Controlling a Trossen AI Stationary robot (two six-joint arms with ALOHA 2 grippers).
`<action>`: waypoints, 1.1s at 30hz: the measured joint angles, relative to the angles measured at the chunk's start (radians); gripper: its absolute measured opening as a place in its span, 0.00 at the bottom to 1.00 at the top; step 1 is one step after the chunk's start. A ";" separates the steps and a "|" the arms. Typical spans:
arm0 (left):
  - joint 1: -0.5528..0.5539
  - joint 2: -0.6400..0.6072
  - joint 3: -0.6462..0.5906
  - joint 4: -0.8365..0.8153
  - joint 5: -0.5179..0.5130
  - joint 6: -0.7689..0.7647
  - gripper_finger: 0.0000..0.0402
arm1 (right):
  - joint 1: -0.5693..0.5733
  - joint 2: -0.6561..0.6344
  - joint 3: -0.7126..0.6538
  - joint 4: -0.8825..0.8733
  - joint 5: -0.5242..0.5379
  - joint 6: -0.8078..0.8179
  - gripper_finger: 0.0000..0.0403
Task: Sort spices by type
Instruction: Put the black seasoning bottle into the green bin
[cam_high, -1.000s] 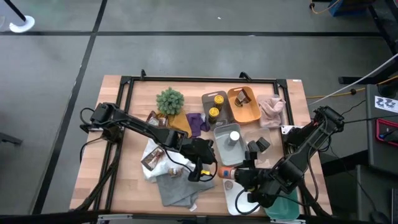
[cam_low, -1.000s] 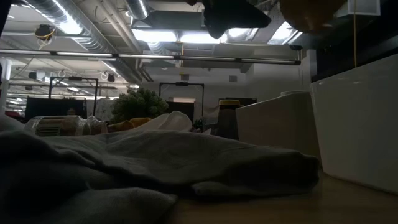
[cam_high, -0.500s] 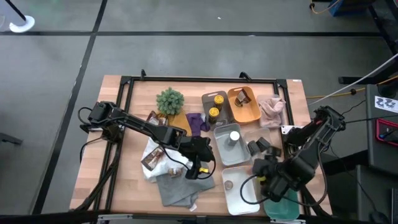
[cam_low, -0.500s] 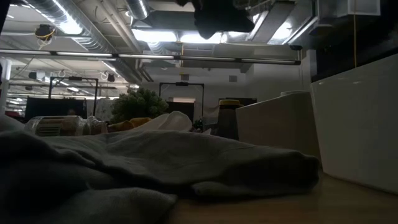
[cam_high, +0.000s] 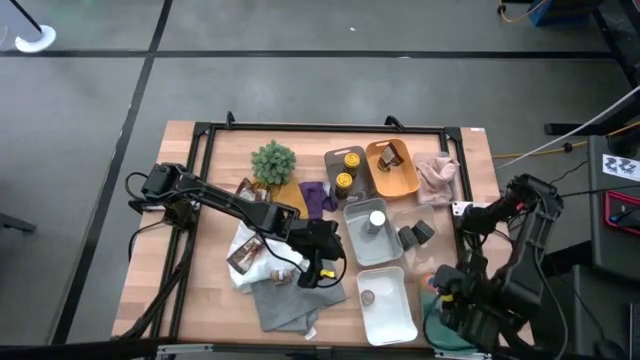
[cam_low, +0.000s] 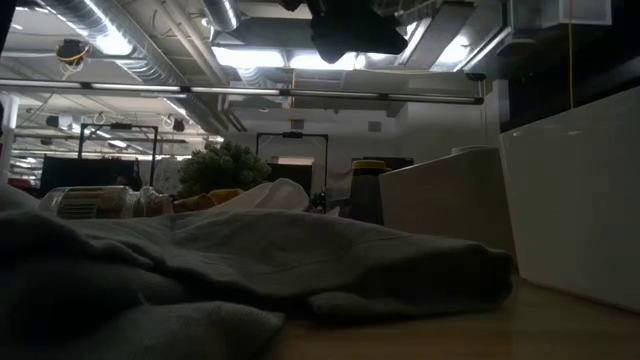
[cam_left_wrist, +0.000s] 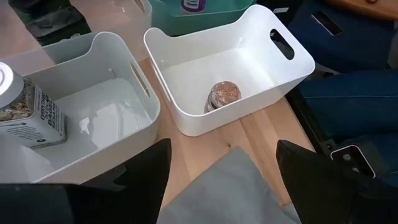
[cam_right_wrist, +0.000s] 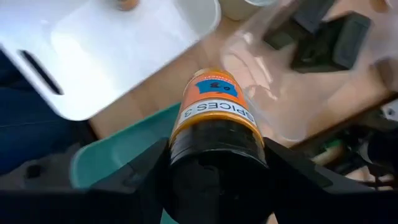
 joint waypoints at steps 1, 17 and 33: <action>0.000 0.000 0.000 0.000 0.000 0.000 0.68 | 0.012 0.000 -0.011 -0.002 0.002 0.018 0.54; 0.000 0.000 0.000 -0.001 0.000 0.000 0.68 | 0.035 0.000 -0.191 0.113 -0.123 0.070 0.54; 0.000 0.000 0.000 -0.002 0.000 0.000 0.68 | 0.034 0.000 -0.229 0.189 -0.110 0.066 0.54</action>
